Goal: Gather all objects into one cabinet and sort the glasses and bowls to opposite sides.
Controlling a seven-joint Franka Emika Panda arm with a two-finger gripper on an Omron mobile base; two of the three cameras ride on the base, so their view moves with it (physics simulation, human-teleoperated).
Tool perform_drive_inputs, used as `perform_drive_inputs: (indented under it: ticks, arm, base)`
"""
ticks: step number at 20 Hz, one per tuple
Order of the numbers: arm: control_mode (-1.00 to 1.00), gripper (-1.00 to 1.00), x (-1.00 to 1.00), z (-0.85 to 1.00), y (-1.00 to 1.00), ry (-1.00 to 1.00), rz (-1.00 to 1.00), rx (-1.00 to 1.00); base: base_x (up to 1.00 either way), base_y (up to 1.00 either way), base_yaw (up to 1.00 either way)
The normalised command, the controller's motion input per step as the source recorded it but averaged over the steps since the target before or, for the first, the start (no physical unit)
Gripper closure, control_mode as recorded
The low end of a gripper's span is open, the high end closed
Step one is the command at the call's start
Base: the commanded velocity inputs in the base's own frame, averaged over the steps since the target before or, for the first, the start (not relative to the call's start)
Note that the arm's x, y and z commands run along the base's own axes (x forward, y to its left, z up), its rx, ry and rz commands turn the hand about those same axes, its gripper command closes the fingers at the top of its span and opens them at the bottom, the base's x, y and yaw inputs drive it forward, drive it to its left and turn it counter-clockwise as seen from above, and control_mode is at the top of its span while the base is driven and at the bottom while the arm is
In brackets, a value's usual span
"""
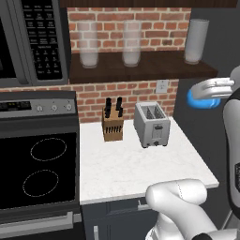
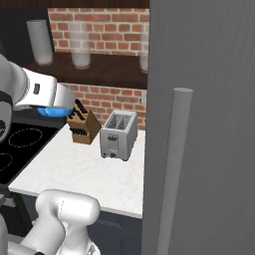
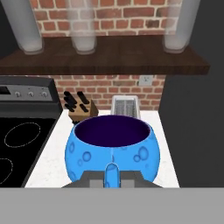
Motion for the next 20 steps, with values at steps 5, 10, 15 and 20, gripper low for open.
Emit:
perform_drive_inputs:
  ticks: [5, 10, 15, 20]
  arm:
    - [-1.00, 1.00, 0.00, -0.04, 0.01, 0.00, 0.00, 0.00]
    - [-1.00, 1.00, 0.00, -0.02, 0.00, 0.00, 0.00, 0.00]
    - [-1.00, 1.00, 0.00, 0.00, 0.00, 0.00, 0.00, 0.00]
    - [-1.00, 1.00, 0.00, -0.02, 0.00, 0.00, 0.00, 0.00]
  base:
    - [0.00, 0.00, 0.00]
    - [0.00, 0.00, 0.00]
    - [0.00, 0.00, 0.00]
    - [0.00, 0.00, 0.00]
